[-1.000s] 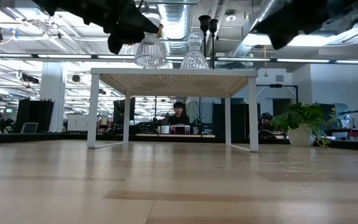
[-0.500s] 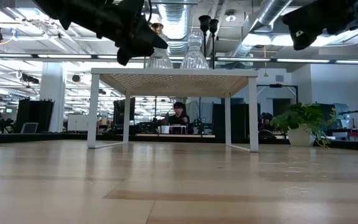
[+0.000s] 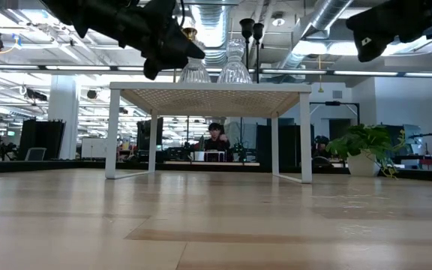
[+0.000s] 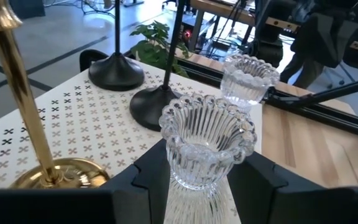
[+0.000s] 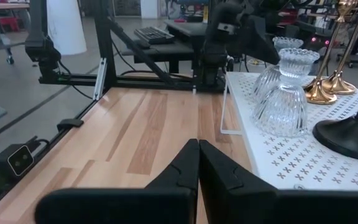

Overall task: Pick & Place candle stick holders
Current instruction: Put the glass candle holder on the shelf

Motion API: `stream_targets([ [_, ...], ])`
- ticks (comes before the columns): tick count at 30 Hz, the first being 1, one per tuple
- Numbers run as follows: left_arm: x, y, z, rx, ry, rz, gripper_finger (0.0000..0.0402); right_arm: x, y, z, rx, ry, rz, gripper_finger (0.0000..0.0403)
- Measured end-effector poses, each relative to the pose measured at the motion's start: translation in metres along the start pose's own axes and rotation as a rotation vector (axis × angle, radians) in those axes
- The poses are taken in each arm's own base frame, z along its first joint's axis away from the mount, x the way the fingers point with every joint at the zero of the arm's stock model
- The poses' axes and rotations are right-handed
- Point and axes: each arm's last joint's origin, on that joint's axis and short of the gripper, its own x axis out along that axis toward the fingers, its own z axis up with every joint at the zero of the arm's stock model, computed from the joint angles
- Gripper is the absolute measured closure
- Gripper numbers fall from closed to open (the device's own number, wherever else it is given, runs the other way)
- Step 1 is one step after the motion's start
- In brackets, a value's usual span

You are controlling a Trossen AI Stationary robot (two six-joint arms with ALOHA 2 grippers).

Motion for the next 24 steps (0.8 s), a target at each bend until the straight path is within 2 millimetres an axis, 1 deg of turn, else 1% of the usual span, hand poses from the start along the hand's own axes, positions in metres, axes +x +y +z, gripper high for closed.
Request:
stream_targets([
  [9, 0.0, -0.001, 0.0001, -0.004, 0.001, -0.023, 0.0261, 0.0, 0.0, 0.0001, 0.0, 0.0, 0.0, 0.0403],
  [18, 0.0001, -0.001, 0.0002, -0.006, 0.0, -0.025, 0.0216, 0.0, 0.0, 0.0001, 0.0, 0.0, 0.0, 0.0403],
  [24, 0.0001, -0.001, 0.0002, -0.005, 0.0, -0.024, 0.0194, 0.0, 0.0, 0.0, 0.0, 0.0, 0.0, 0.0403],
])
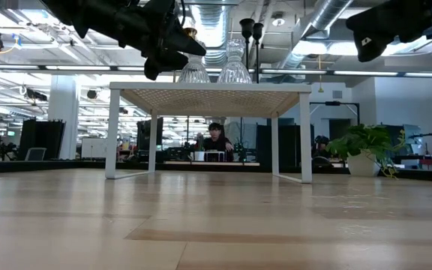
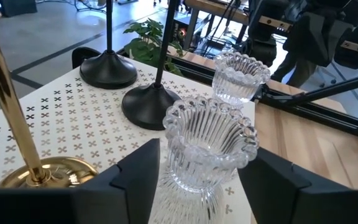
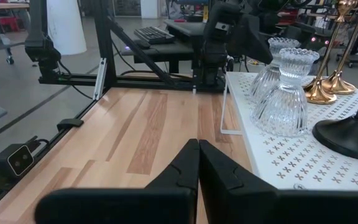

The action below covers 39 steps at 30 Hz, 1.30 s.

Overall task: Pick & Place candle stick holders
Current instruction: Put the glass candle holder on the shelf

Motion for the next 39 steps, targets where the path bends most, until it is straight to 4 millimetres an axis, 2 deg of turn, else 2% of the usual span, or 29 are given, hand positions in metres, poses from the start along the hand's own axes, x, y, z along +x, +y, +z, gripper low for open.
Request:
stream_targets([
  [10, -0.002, -0.002, 0.002, 0.004, -0.001, -0.068, 0.0161, 0.0, 0.0, 0.0, -0.001, 0.004, 0.0, 0.0403],
  [19, -0.006, -0.002, 0.006, 0.018, -0.027, -0.063, 0.0135, 0.0, 0.0, 0.0, 0.0, 0.003, 0.0, 0.0403],
  [23, -0.008, -0.002, 0.009, 0.079, -0.046, -0.039, 0.0131, 0.0, 0.0, 0.0, 0.006, 0.003, 0.0, 0.0403],
  [29, -0.017, 0.0, 0.015, 0.089, -0.079, 0.024, 0.013, 0.0, 0.0, 0.0, 0.008, 0.0, 0.0, 0.0403],
  [39, -0.04, 0.0, 0.03, 0.079, -0.147, 0.015, 0.0131, 0.0, 0.0, 0.0, 0.006, 0.006, 0.001, 0.0403],
])
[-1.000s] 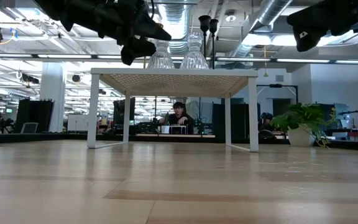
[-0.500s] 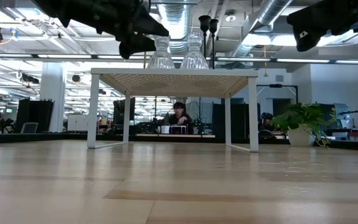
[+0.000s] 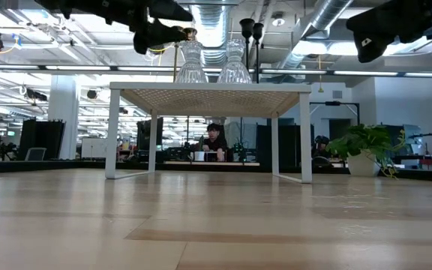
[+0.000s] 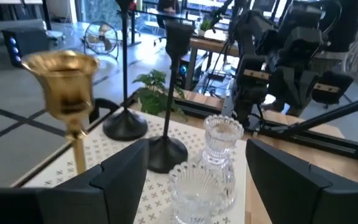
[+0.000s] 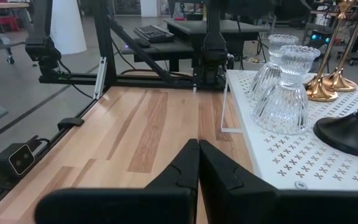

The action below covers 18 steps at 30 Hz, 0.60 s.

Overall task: Pick & Place candle stick holders
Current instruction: Put the glass candle holder on the shelf

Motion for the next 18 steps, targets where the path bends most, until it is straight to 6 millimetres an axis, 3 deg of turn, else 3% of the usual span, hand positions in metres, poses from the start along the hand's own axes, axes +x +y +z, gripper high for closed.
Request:
stream_targets([
  [7, -0.0079, -0.0002, 0.0067, -0.005, -0.03, -0.031, 0.0132, 0.0, 0.0, -0.0001, 0.0, 0.0, 0.0, 0.0403],
  [18, -0.0076, 0.0002, 0.0009, -0.011, 0.028, -0.028, 0.0133, 0.0, 0.0, -0.0001, 0.0, 0.0, 0.0, 0.0403],
])
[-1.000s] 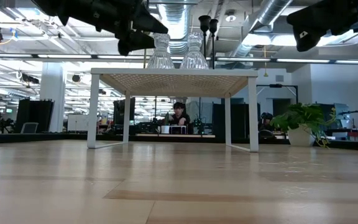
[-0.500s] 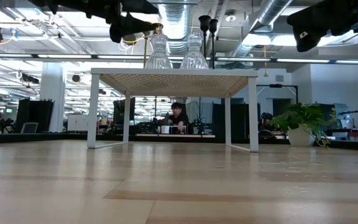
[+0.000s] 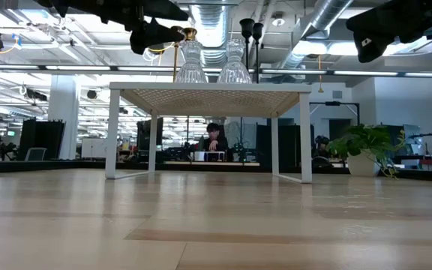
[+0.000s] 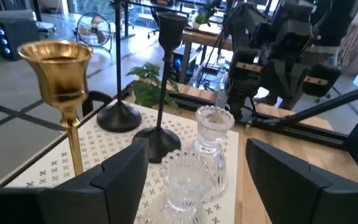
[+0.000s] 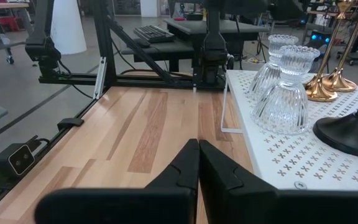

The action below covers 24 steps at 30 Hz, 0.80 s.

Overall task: Pick & Place candle stick holders
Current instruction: Put the glass candle holder on the shelf

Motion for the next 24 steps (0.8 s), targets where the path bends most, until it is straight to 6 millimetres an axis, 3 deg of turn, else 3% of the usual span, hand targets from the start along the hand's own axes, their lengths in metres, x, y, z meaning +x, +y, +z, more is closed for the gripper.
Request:
stream_targets([
  [7, -0.001, -0.005, -0.007, 0.008, 0.07, -0.02, 0.0159, 0.0, 0.0, 0.0, 0.0, 0.0, 0.0, 0.0403],
  [19, -0.001, -0.005, -0.011, 0.014, 0.11, -0.019, 0.0312, 0.0, 0.0, 0.0, 0.0, 0.0, 0.0, 0.0403],
  [24, -0.002, -0.002, -0.016, 0.029, 0.157, 0.061, 0.0377, 0.0, 0.0, 0.0, 0.0, 0.001, 0.0, 0.0403],
])
